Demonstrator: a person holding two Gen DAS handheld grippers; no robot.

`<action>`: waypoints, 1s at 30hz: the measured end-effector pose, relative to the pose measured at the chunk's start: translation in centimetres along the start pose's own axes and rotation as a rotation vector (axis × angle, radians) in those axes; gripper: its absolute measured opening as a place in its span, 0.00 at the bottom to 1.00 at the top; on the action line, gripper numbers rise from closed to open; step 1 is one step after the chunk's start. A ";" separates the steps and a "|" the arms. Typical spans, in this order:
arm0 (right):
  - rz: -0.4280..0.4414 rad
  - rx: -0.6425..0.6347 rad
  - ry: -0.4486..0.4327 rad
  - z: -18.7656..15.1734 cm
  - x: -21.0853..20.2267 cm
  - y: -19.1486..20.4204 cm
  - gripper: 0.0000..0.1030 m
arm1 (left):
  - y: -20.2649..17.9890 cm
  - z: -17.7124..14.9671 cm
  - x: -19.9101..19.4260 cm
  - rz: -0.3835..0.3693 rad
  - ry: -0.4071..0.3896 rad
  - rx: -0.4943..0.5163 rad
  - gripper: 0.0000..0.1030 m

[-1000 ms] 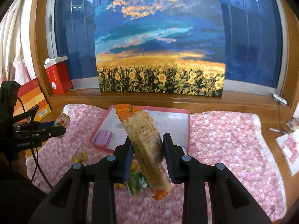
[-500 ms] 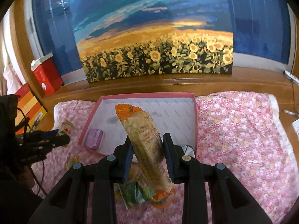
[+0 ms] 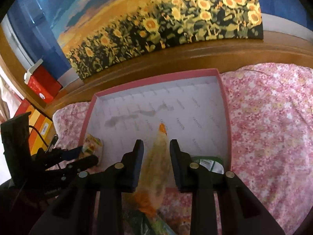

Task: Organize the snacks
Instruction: 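Carry the candy packet and yellow bread bag into the pink tray and release both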

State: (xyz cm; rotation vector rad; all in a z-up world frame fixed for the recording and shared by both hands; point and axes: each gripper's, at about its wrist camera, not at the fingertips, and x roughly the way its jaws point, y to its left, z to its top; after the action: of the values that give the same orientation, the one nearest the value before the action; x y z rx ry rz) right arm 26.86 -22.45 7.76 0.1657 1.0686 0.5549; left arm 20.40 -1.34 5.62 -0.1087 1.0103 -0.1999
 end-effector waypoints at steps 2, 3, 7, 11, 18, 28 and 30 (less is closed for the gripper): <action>-0.003 -0.002 0.010 0.1 0.5 -0.1 0.27 | 0.2 0.1 0.5 0.004 0.012 -0.011 0.38; -0.003 -0.001 0.015 0.1 0.8 -0.2 0.27 | 0.3 0.1 0.7 0.003 0.013 -0.015 0.38; 0.003 0.009 0.033 0.2 1.6 -0.7 0.27 | 0.3 0.7 0.8 0.017 -0.003 -0.019 0.39; 0.003 -0.001 0.031 0.4 1.5 -0.8 0.24 | 0.6 1.2 0.8 0.022 -0.007 -0.039 0.43; 0.110 0.024 -0.100 1.7 -0.4 -0.9 0.16 | 0.7 1.1 -0.1 0.031 -0.025 -0.066 0.44; -0.029 0.016 -0.039 1.6 -0.6 -0.7 0.44 | 1.0 0.3 -1.4 0.092 -0.037 -0.103 0.60; -0.041 0.018 -0.033 1.1 -1.0 -0.7 0.44 | 0.9 0.0 -2.4 0.093 -0.056 -0.107 0.60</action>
State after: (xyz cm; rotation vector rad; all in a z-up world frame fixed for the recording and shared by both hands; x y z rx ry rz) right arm 27.63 -23.40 8.84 0.1683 1.0429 0.5044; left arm 19.28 0.06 7.41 -0.1638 0.9676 -0.0577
